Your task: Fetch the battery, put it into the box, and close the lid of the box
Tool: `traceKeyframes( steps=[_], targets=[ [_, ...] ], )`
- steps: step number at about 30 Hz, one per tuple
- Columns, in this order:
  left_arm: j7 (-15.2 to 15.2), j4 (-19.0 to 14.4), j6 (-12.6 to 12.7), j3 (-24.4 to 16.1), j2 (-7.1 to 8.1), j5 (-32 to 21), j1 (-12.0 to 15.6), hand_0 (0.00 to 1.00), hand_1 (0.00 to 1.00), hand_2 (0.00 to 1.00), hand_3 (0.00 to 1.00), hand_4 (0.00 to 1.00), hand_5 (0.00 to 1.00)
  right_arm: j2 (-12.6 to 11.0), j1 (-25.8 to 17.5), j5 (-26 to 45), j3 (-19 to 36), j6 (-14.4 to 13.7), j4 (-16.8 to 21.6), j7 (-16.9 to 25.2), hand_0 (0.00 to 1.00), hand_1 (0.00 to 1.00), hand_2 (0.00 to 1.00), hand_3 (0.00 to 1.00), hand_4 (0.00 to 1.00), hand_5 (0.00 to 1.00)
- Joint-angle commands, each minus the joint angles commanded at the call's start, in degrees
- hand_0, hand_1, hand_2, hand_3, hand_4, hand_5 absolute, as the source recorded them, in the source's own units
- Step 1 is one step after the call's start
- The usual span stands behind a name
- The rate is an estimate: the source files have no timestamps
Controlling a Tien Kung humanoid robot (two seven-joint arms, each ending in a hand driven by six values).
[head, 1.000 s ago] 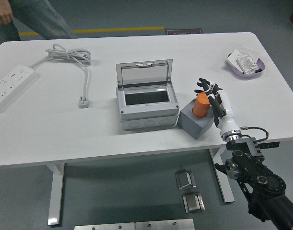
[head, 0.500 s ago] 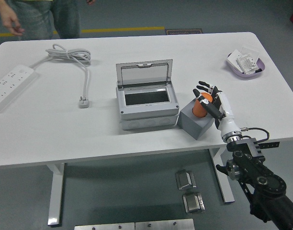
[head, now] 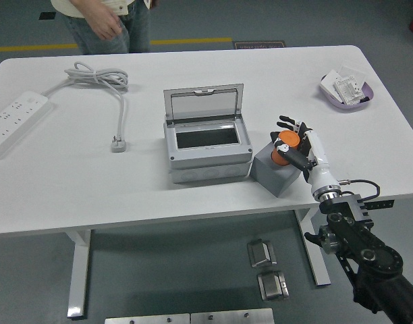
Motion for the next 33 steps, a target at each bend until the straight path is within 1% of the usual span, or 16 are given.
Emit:
traceKeyframes(
  steps=[1,2,7,8,14,19,20,25,26,31,32,33],
  targets=[
    [0.0,0.0,0.0,0.0,0.01,0.1,0.0,0.621,0.622,0.580,0.628,0.685,0.164,0.0,0.0,-0.1,0.0,0.0,0.0,-0.1,0.714,0.693,0.760,0.765,0.663,0.203],
    [0.0,0.0,0.0,-0.1,0.02,0.1,0.0,0.621,0.622,0.580,0.628,0.685,0.164,0.0,0.0,-0.1,0.0,0.0,0.0,-0.1,0.719,0.703,0.769,0.820,0.640,0.147],
    [0.1,0.0,0.1,-0.2,0.03,0.4,-0.1,0.621,0.622,0.580,0.628,0.685,0.164,0.0,0.1,-0.2,0.0,0.2,-0.2,-0.4,0.719,0.703,0.769,0.820,0.640,0.147],
    [0.1,0.0,0.1,-0.2,0.03,0.4,-0.1,0.622,0.622,0.579,0.628,0.685,0.165,0.0,0.1,-0.2,0.0,0.2,-0.2,-0.4,0.724,0.707,0.785,0.876,0.634,0.123],
    [0.2,0.0,0.2,-0.2,0.03,0.4,0.0,0.622,0.622,0.579,0.629,0.684,0.162,0.0,0.0,-0.3,-0.2,0.4,-0.3,-0.6,0.729,0.712,0.789,0.883,0.628,0.114],
    [0.2,0.0,0.2,-0.2,0.04,0.4,0.0,0.622,0.622,0.579,0.629,0.684,0.162,0.0,0.0,-0.1,-0.4,0.4,-0.4,-0.7,0.729,0.712,0.789,0.883,0.628,0.114],
    [0.2,0.0,0.2,-0.2,0.03,0.4,0.0,0.621,0.622,0.579,0.630,0.684,0.159,0.0,0.0,-0.1,-0.5,0.5,-0.4,-0.7,0.734,0.714,0.785,0.877,0.619,0.080],
    [0.1,0.0,0.2,-0.1,0.00,0.4,0.0,0.621,0.622,0.579,0.630,0.684,0.159,-0.1,-0.1,0.0,-0.7,0.5,-0.4,-0.8,0.734,0.714,0.785,0.877,0.619,0.080],
    [0.1,0.0,0.2,0.0,0.01,0.4,0.0,0.621,0.622,0.579,0.630,0.685,0.159,-0.1,-0.1,0.0,-0.7,0.5,-0.4,-0.9,0.732,0.715,0.776,0.846,0.620,0.086],
    [0.1,0.0,0.2,0.0,0.02,0.4,0.0,0.621,0.622,0.579,0.630,0.685,0.159,-0.1,-0.2,0.2,-0.9,0.6,-0.4,-1.0,0.732,0.715,0.776,0.846,0.620,0.086],
    [0.1,0.0,0.2,0.0,0.02,0.4,0.0,0.622,0.622,0.579,0.631,0.685,0.158,0.0,-0.2,0.2,-0.9,0.6,-0.4,-1.1,0.727,0.707,0.744,0.772,0.601,0.100],
    [0.1,0.0,0.2,0.0,0.01,0.4,0.0,0.622,0.622,0.579,0.631,0.685,0.158,0.0,-0.2,0.3,-1.0,0.6,-0.4,-1.1,0.727,0.707,0.744,0.772,0.601,0.100]
  ],
)
